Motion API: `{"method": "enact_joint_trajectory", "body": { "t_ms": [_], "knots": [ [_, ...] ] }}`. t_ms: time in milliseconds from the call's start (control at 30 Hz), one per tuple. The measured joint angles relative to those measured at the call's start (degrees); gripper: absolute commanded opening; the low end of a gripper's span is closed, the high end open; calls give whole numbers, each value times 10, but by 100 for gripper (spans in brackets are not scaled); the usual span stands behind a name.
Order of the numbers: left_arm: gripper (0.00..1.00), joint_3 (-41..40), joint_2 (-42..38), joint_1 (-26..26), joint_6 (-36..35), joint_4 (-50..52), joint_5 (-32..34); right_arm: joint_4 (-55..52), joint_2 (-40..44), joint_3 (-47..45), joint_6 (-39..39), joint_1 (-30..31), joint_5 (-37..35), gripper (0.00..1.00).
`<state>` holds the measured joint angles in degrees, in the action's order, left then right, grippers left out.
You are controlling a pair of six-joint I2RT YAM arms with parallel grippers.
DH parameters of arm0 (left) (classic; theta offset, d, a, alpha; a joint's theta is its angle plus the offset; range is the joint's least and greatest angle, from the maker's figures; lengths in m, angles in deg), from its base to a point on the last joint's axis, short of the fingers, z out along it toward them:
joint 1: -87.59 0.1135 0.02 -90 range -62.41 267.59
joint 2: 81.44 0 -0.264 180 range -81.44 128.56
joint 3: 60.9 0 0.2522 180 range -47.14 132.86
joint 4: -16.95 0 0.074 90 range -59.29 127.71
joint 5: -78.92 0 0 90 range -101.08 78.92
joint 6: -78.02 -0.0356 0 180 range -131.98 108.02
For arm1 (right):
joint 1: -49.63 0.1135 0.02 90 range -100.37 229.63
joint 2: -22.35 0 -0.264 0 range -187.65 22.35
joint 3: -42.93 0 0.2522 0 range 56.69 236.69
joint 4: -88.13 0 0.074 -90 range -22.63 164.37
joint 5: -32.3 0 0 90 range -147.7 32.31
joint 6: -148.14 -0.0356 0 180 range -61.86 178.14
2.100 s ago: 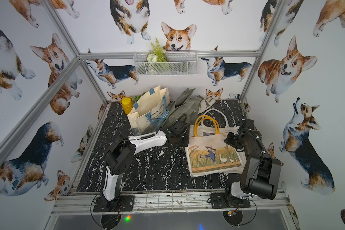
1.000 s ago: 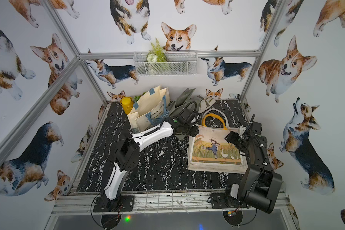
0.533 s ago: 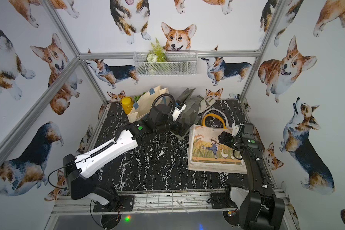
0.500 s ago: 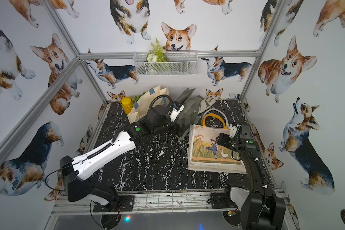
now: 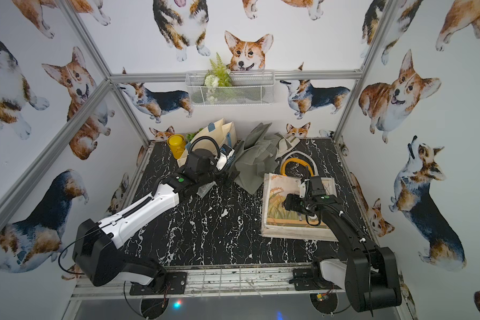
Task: Put away the canvas bag
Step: Pick up the canvas bag from the center of the board.
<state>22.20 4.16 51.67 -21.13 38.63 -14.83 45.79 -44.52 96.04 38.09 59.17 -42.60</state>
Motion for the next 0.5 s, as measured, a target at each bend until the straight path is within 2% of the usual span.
{"method": "enact_joint_trajectory", "body": {
  "t_ms": [233, 500],
  "knots": [
    [100, 48, 91, 15, -40, -54, -24, 12, 4, -8, -16, 10, -11, 85],
    [100, 76, 178, 14, -42, -129, -31, 8, 31, -17, -25, 11, -29, 85]
  ]
}}
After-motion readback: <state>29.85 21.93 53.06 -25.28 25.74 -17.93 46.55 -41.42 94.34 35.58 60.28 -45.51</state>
